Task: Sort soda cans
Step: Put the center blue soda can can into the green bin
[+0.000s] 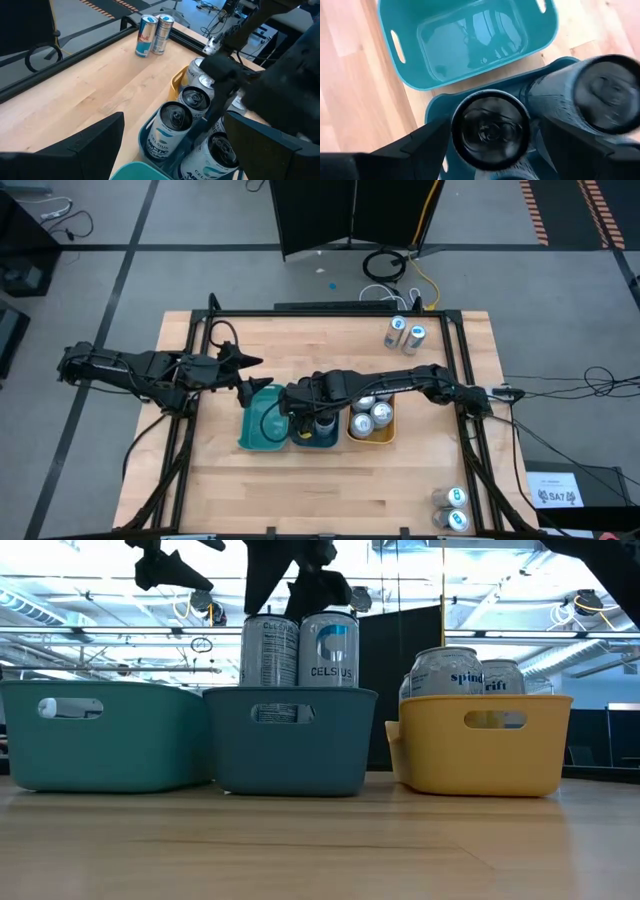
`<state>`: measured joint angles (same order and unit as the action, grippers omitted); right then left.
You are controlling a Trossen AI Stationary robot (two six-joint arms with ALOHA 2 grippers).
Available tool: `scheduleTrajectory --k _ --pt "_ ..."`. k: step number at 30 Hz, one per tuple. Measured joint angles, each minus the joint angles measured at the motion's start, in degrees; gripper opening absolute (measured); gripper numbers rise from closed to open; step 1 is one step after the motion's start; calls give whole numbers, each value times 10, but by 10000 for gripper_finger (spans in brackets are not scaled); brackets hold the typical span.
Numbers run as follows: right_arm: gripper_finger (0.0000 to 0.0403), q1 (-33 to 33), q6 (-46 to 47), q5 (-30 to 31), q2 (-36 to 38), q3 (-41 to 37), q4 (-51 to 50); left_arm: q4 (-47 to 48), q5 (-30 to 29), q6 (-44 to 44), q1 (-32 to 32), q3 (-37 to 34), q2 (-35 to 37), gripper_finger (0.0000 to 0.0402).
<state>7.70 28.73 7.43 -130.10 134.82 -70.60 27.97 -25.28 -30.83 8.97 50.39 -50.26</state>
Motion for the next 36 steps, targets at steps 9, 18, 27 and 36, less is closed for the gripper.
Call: scheduleTrajectory --k 9,18,27,36 --pt "299 -9 82 12 57 1 -20 0 0 0 0 0 0 351" --pt "298 25 174 124 123 2 -132 0 0 0 0 0 0 351" --pt "297 130 363 149 148 -19 -193 -1 0 0 0 0 0 351" --pt "297 212 563 150 147 -36 -195 -5 0 1 0 0 0 351"
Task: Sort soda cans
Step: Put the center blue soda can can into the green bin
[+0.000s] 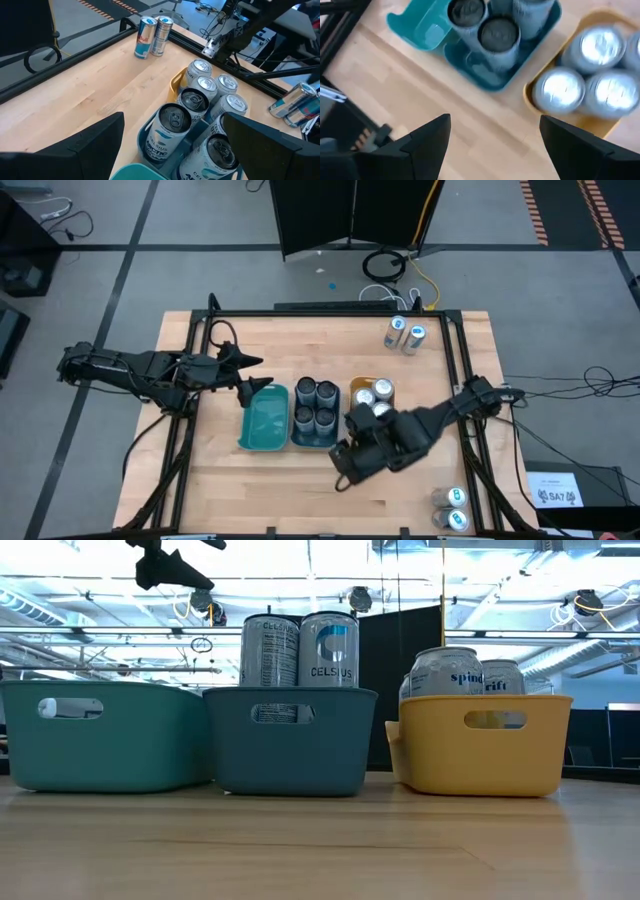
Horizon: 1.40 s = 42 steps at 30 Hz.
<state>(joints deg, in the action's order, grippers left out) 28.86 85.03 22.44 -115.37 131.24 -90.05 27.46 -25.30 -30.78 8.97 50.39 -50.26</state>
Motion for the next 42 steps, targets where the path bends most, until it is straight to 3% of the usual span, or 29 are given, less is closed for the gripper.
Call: scheduleTrajectory --k 19,24,27,33,42 --pt "297 154 350 -134 0 -27 1 30 -4 1 0 0 12 351" --pt "297 201 444 -221 2 -95 0 29 -7 0 0 0 20 351" --pt "297 216 455 -259 10 -132 0 29 -12 0 0 0 20 351" --pt "297 234 455 -247 74 -226 1 8 -12 -4 0 0 20 351" --pt "297 272 459 -243 241 -429 33 -5 -12 -4 0 0 20 351"
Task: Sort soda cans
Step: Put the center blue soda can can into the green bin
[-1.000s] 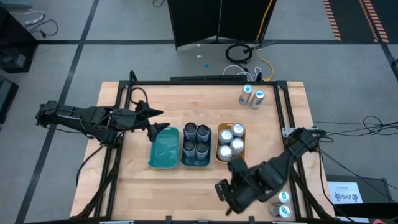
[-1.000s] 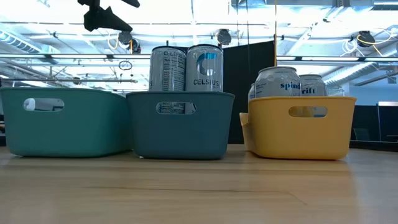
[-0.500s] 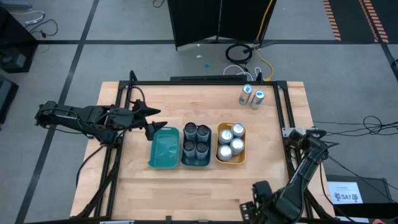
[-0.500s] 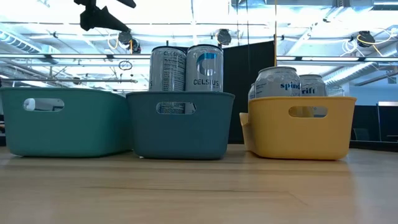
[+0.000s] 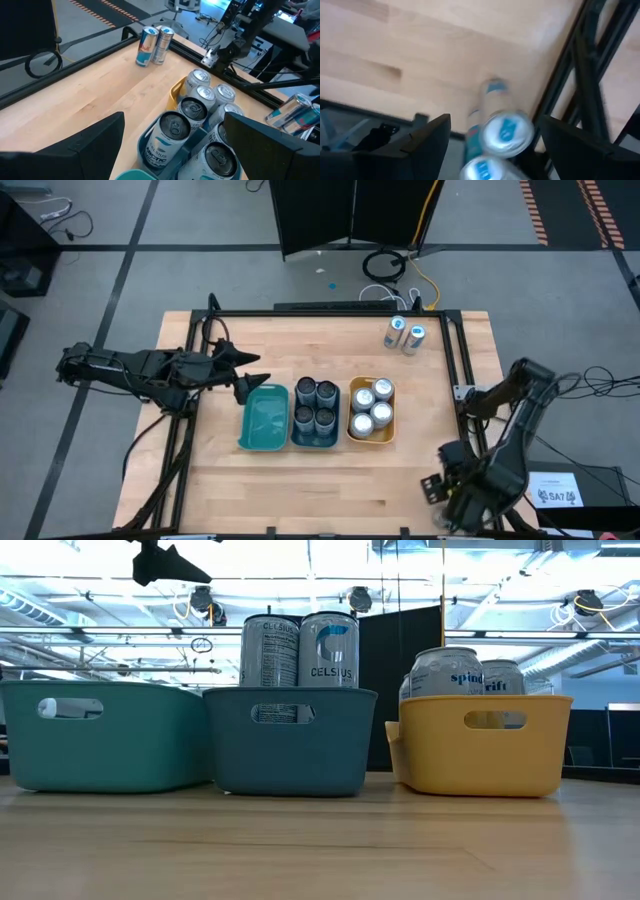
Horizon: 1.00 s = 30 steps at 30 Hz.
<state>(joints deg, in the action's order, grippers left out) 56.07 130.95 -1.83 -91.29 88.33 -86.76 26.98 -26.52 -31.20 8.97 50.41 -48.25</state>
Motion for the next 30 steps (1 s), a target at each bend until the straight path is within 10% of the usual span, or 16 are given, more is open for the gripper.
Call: scheduleTrajectory --k 11,30 --pt "297 34 4 5 108 -196 154 0 13 -1 0 0 0 351" --pt "323 38 -33 7 108 -204 84 0 14 -1 0 0 0 351"
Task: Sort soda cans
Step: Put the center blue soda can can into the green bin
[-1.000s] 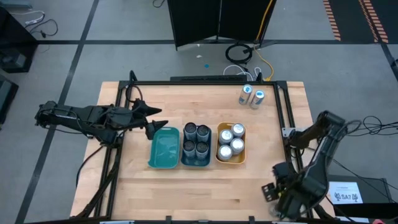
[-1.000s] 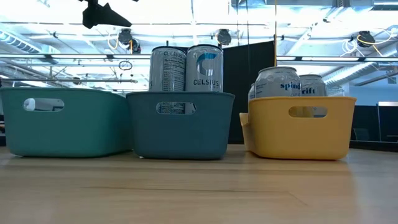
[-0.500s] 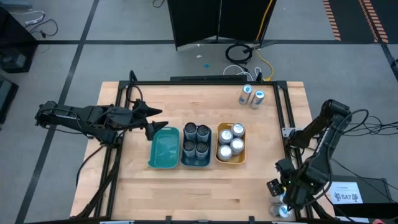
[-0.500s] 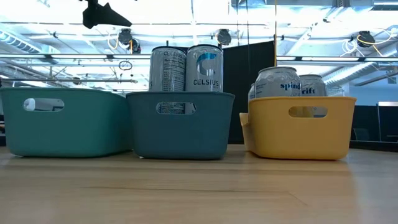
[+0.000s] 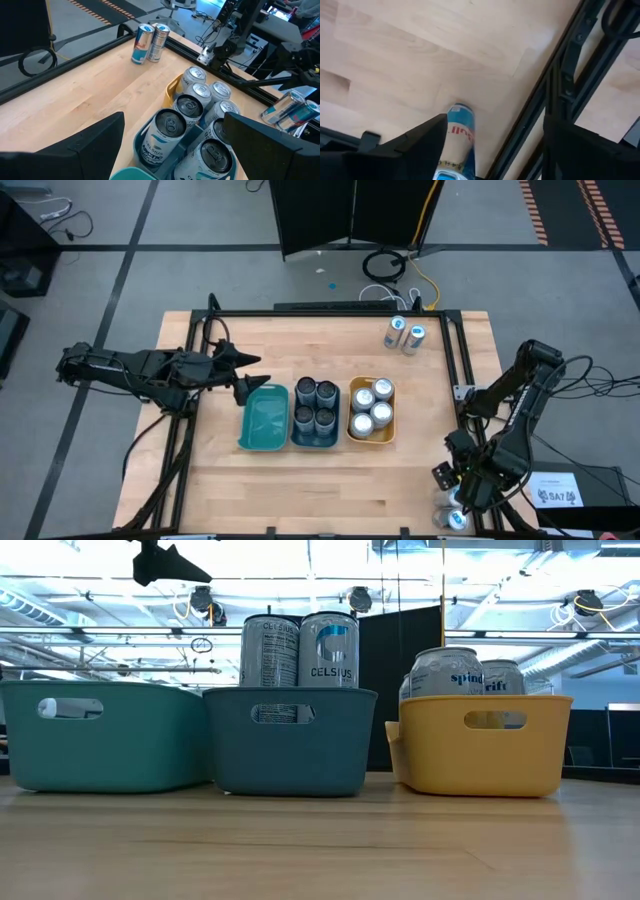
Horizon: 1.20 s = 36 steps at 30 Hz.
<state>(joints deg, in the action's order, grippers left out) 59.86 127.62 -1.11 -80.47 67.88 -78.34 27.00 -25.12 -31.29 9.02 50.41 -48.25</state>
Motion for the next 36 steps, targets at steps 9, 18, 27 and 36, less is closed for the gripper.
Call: scheduleTrajectory --k 9,18,27,36 --pt "397 -2 39 24 0 0 33 0 0 0 0 0 0 351" --pt "390 -1 54 22 -19 0 125 0 0 0 0 0 0 351" --pt "389 1 37 -56 -67 0 142 0 0 0 0 0 0 351" --pt "375 10 65 -65 -76 0 178 0 0 0 0 0 0 351"
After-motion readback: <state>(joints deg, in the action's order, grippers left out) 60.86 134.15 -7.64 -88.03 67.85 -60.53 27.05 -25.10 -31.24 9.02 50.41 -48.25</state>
